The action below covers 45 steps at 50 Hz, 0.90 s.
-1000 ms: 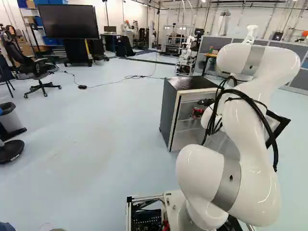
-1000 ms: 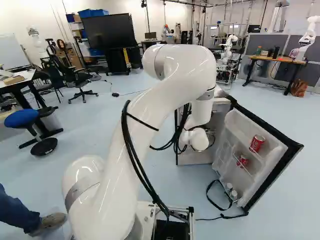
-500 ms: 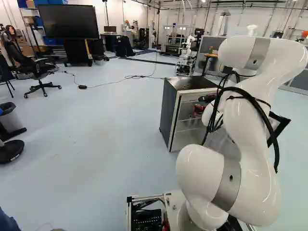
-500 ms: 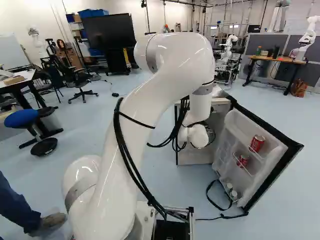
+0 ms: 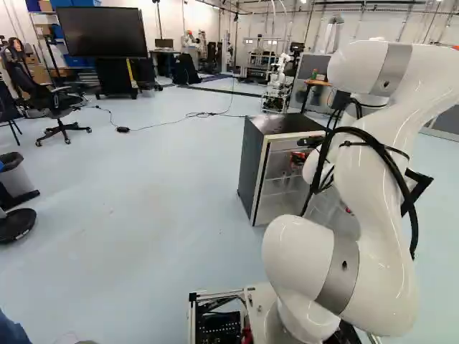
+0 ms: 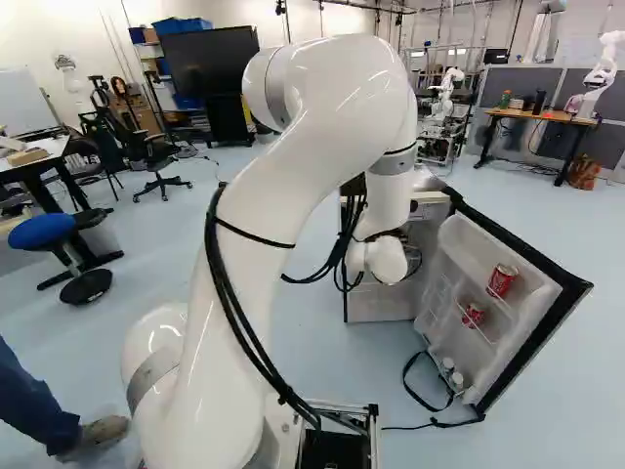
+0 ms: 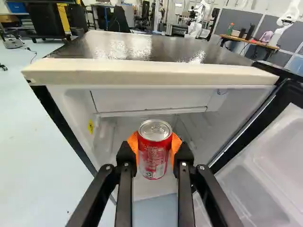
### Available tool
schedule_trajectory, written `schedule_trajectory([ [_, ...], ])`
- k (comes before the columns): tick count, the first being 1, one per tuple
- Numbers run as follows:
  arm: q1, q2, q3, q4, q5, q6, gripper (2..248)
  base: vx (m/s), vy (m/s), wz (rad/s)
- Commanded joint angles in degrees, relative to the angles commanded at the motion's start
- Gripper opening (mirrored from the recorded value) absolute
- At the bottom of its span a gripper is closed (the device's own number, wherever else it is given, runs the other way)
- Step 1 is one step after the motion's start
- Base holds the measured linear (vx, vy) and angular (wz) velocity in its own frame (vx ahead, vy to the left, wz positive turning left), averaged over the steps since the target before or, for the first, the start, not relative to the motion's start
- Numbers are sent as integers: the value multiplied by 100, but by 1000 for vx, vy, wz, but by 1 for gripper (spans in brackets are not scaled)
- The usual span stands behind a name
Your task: Grab a drink from the fridge
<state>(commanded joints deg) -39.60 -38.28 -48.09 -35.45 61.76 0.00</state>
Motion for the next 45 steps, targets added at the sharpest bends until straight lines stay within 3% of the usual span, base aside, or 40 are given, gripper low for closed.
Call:
schedule_trajectory([
  [26, -105, 767, 642, 0, 0, 0, 88, 0, 0, 0],
  [45, -115, 1117, 782, 0, 0, 0, 88, 0, 0, 0],
])
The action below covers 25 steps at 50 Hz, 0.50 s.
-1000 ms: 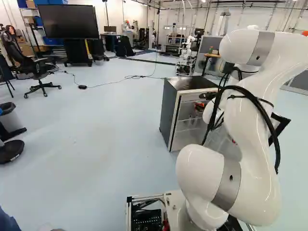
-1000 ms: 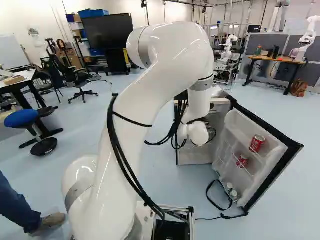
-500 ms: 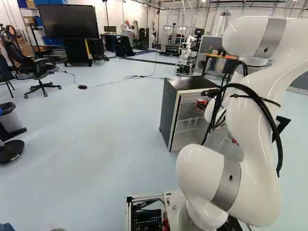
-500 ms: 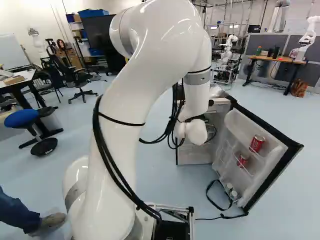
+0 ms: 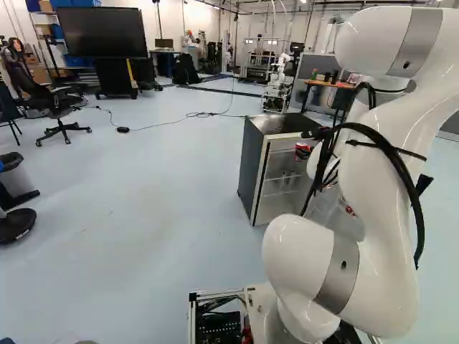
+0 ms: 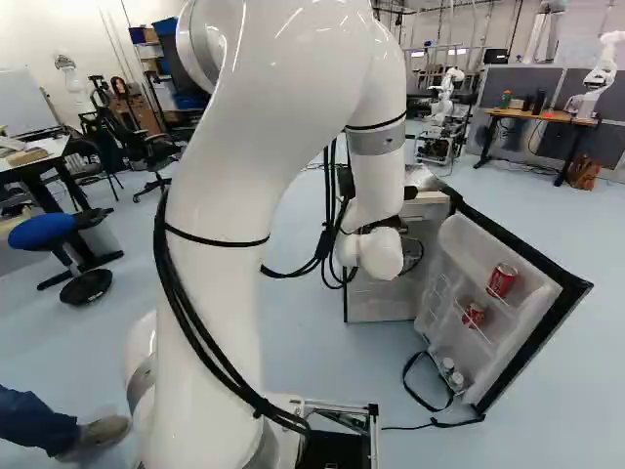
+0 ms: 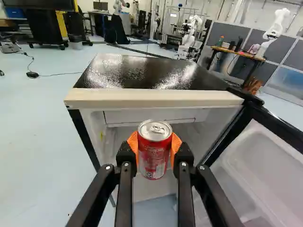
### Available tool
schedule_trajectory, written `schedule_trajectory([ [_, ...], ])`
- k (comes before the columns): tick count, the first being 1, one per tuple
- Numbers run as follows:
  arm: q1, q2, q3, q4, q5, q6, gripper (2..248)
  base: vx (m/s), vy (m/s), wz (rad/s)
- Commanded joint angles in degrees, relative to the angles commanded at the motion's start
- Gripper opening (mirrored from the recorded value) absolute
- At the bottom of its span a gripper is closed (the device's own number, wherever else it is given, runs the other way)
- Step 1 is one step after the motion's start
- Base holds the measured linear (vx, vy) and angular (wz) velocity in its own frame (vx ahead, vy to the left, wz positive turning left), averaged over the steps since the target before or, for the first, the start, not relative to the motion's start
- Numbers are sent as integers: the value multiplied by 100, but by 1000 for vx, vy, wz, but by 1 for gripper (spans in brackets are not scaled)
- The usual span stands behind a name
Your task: Grab a drink from the fridge
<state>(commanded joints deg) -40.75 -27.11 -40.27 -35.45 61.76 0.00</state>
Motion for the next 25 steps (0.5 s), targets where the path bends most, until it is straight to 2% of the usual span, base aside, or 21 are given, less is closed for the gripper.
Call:
schedule_trajectory([
  [25, 2, 393, 85, 0, 0, 0, 88, 0, 0, 0],
])
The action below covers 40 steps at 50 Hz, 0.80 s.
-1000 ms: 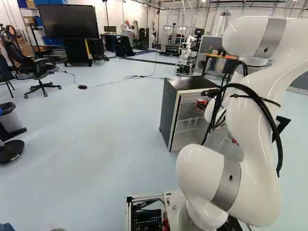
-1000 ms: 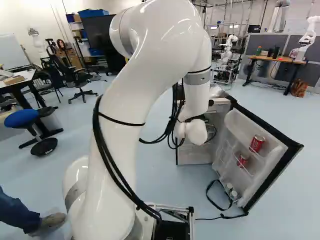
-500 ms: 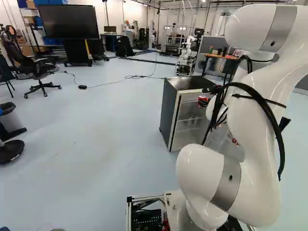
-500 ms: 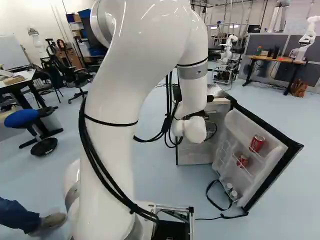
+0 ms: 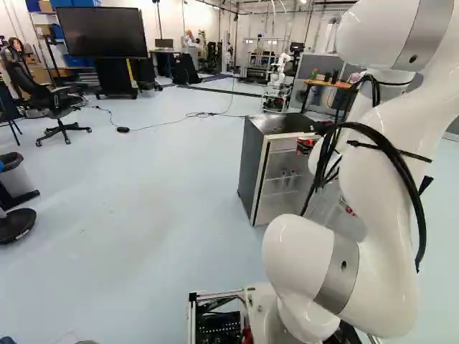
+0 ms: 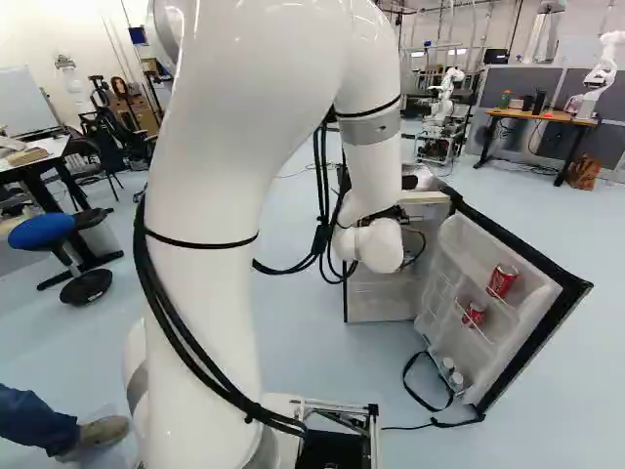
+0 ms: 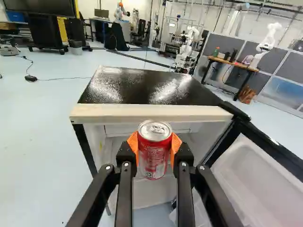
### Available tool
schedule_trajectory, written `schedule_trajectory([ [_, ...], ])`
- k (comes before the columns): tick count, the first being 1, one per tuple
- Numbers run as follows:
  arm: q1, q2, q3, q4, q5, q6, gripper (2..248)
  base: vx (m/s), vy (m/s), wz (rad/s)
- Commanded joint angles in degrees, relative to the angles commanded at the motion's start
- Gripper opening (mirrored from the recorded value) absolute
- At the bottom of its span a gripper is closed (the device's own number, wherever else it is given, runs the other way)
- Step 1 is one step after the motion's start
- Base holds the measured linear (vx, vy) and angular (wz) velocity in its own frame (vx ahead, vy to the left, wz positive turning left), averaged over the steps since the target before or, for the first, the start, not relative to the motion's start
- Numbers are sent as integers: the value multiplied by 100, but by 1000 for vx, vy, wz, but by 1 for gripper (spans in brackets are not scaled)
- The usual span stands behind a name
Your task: Grab a drink from the fridge
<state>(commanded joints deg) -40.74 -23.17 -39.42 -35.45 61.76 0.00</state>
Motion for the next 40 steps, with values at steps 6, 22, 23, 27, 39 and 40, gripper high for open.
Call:
schedule_trajectory([
  [6, 0, 91, 15, 0, 0, 0, 88, 0, 0, 0],
  [22, 5, 319, 38, 0, 0, 0, 88, 0, 0, 0],
  [23, 6, 331, 37, 0, 0, 0, 88, 0, 0, 0],
  [27, 11, 380, 32, 0, 0, 0, 88, 0, 0, 0],
  [39, 42, 501, -12, 0, 0, 0, 88, 0, 0, 0],
  [40, 48, 509, -18, 0, 0, 0, 88, 0, 0, 0],
])
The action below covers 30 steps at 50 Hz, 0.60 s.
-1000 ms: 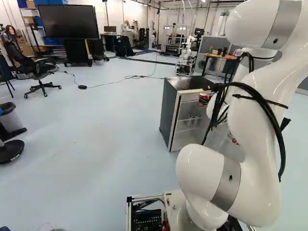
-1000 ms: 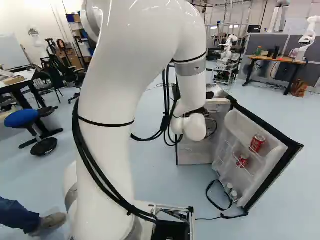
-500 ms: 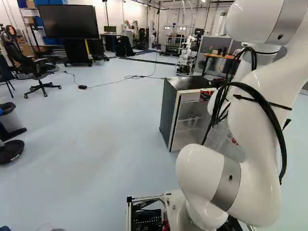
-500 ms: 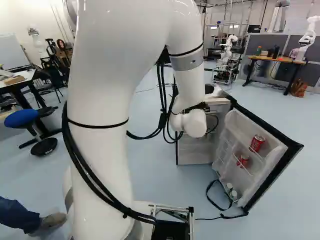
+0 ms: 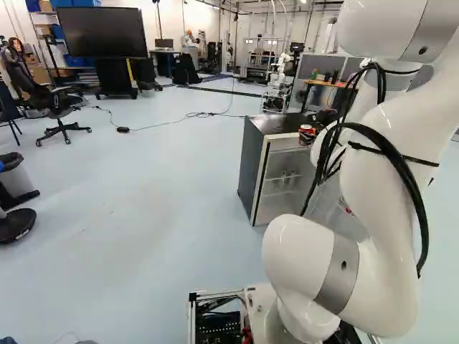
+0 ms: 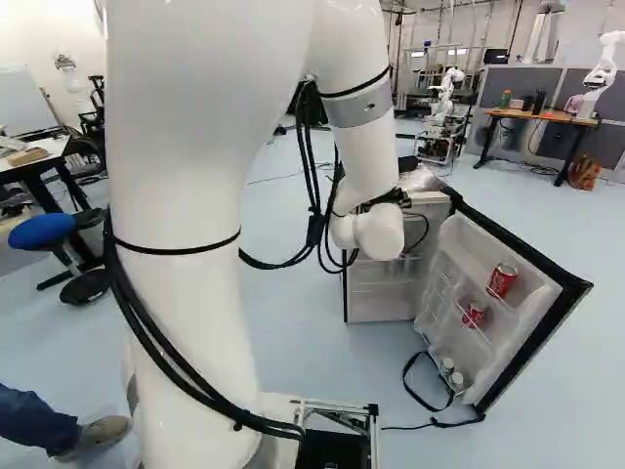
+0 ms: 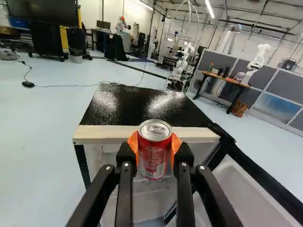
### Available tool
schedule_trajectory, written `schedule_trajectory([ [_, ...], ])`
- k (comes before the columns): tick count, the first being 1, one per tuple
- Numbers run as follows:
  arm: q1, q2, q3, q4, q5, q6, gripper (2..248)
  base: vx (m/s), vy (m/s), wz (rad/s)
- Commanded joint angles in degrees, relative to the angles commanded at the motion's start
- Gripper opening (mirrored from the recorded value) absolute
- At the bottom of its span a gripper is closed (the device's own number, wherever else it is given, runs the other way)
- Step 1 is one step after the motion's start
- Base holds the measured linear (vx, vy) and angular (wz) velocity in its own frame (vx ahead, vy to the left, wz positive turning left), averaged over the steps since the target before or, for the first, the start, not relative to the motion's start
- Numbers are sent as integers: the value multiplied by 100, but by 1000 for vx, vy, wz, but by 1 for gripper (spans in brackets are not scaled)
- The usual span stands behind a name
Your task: Grab a drink from the fridge
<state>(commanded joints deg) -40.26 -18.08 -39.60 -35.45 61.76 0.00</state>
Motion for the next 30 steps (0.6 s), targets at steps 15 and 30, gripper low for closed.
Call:
schedule_trajectory([
  [15, 155, 68, -153, 100, 0, 0, 88, 0, 0, 0],
  [30, 409, 15, -335, 353, -4, 0, 88, 0, 0, 0],
])
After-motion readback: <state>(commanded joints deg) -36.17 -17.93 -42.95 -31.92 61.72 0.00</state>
